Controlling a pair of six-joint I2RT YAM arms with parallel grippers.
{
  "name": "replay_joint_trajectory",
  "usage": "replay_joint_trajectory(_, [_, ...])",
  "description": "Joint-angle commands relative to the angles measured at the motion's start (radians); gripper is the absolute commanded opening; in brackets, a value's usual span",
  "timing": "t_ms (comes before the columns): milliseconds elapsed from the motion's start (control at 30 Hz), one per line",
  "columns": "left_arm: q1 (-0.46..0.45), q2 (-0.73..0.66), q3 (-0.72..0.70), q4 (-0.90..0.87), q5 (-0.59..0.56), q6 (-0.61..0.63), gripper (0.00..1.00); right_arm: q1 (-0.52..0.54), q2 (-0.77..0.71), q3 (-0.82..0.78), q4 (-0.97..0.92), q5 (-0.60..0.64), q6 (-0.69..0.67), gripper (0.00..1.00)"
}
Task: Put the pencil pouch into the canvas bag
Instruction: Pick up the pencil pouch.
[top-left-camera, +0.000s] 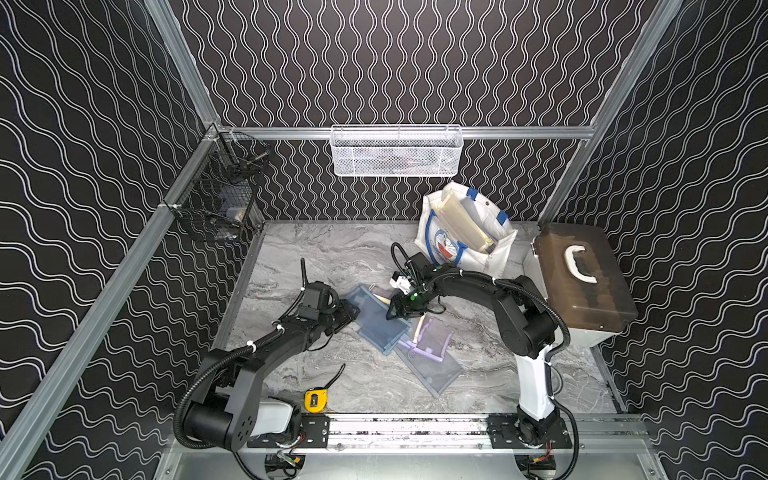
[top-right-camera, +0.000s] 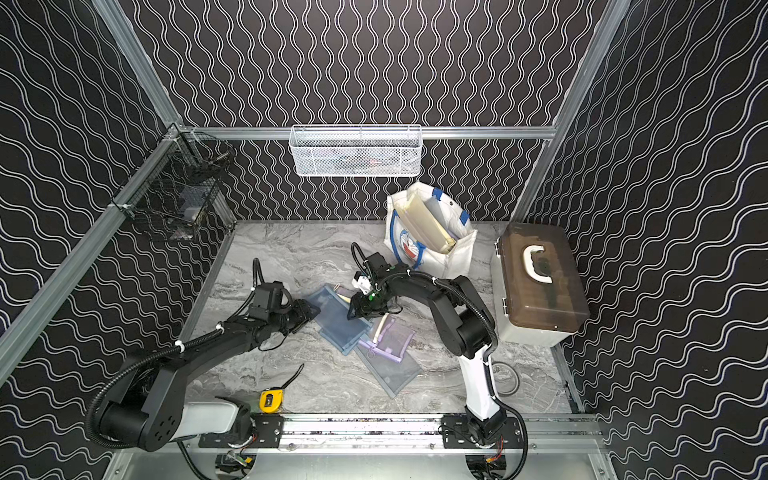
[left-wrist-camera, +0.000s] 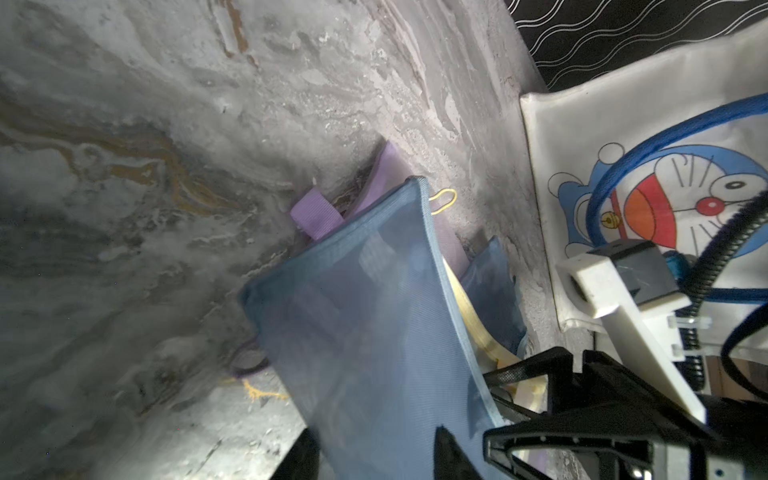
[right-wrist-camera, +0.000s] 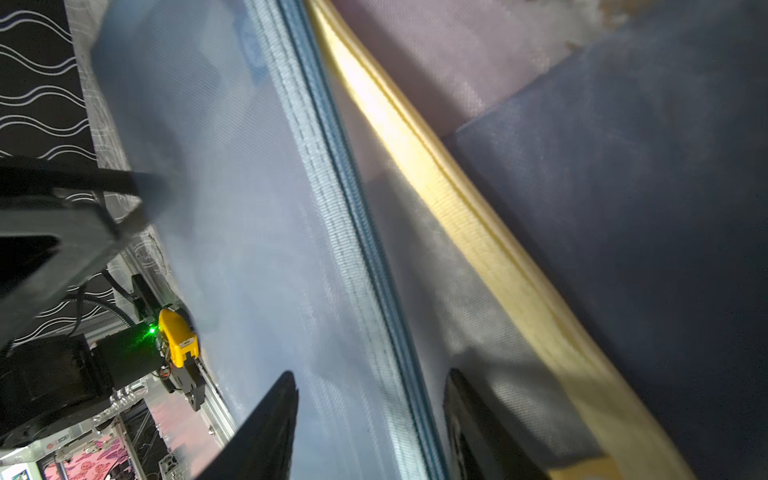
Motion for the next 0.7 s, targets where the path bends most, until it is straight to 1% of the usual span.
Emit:
replay_joint_trajectory(0, [-0.021,0.004,-0.007,0.024,-0.015,-0.018,0.53,0.001,-0.001,-0.010,0.012,-0.006,0.009,0.58])
replay_joint_trajectory(100, [-0.062,-0.022,-0.039,0.028,-0.028,-0.058,0.66,0.002,-0.002,-0.013,0.013,-0.008,0.009,0.56])
replay_joint_trajectory(167, [-0.098,-0.040,-0.068,0.055,-0.040,-0.096,0.67,0.001,0.000,-0.013,0.013,-0.010,0.007,0.55])
replay_joint_trajectory(300, [-0.167,-0.033,-0.091,0.111,-0.070,-0.137,0.59,0.004,-0.001,-0.011,0.012,-0.020,0.005,0.52])
replay_joint_trajectory(333, [-0.177,-0.026,-0.090,0.117,-0.074,-0.138,0.55,0.004,-0.001,-0.013,0.013,-0.022,0.004,0.52])
replay_joint_trajectory(367, [-0.184,-0.015,-0.085,0.127,-0.072,-0.139,0.46,0.006,-0.002,-0.016,0.013,-0.022,0.003,0.52])
replay_joint_trajectory(400, [-0.189,-0.008,-0.076,0.127,-0.070,-0.137,0.38,0.007,-0.003,-0.019,0.013,-0.022,0.001,0.51])
replay_joint_trajectory(433, [-0.195,-0.008,-0.068,0.119,-0.073,-0.133,0.36,0.009,-0.004,-0.023,0.013,-0.023,0.000,0.51])
replay_joint_trajectory(567, [-0.216,-0.029,-0.041,0.078,-0.098,-0.117,0.34,0.012,-0.008,-0.036,0.019,-0.028,-0.002,0.49])
replay_joint_trajectory(667, [-0.216,-0.029,-0.039,0.081,-0.099,-0.118,0.36,0.019,-0.010,-0.039,0.017,-0.028,-0.007,0.48])
